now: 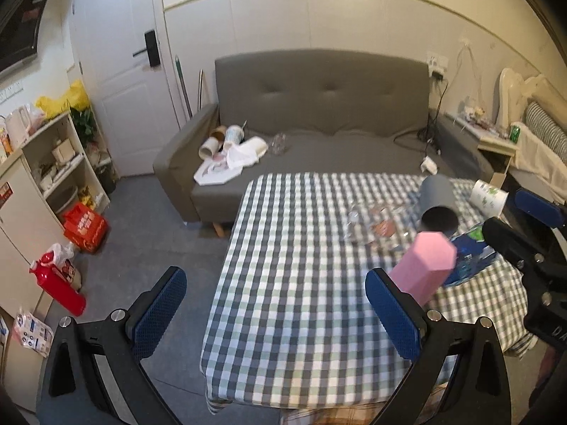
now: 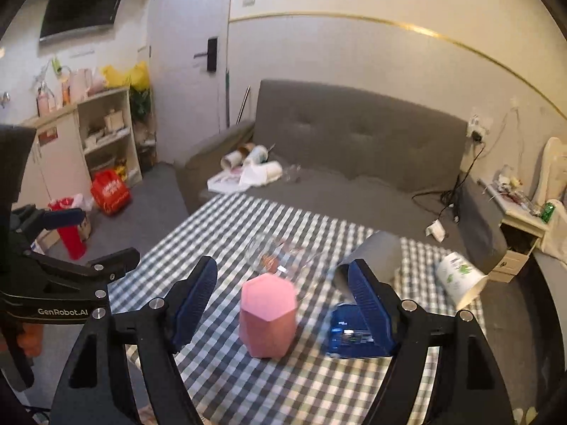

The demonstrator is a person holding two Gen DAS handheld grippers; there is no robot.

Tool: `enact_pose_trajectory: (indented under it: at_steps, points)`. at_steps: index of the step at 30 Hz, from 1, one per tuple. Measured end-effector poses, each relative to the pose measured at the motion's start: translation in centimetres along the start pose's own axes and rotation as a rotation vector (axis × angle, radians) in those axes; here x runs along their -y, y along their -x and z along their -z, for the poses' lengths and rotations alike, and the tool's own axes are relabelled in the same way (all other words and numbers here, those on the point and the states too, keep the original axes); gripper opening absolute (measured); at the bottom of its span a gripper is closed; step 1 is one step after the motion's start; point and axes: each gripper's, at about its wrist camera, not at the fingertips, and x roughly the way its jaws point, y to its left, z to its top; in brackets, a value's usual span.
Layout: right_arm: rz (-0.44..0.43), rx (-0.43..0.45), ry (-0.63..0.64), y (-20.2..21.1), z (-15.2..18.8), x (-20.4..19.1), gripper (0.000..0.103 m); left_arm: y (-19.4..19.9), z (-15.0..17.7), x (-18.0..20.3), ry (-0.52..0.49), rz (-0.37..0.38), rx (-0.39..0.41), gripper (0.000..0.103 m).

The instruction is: Flip cup upside down

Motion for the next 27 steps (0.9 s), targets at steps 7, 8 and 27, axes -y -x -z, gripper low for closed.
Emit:
enact_pose_trajectory:
  at_steps: [7, 8, 27]
  points:
    - [0.032, 0.087, -0.031, 5.9, 0.2, 1.9, 0.077, 4.1, 0.4, 2.0, 0.027, 0.021, 0.115, 0.103]
    - [0.037, 0.1, -0.032, 6.7, 0.4, 2.0, 0.077, 4.8, 0.6, 2.3, 0.034, 0.027, 0.135, 0.103]
    - [0.123, 0.023, -0.169, 7.7, 9.2, 4.4, 0.103, 6.2, 7.5, 5.2, -0.001, 0.03, 0.235, 0.103]
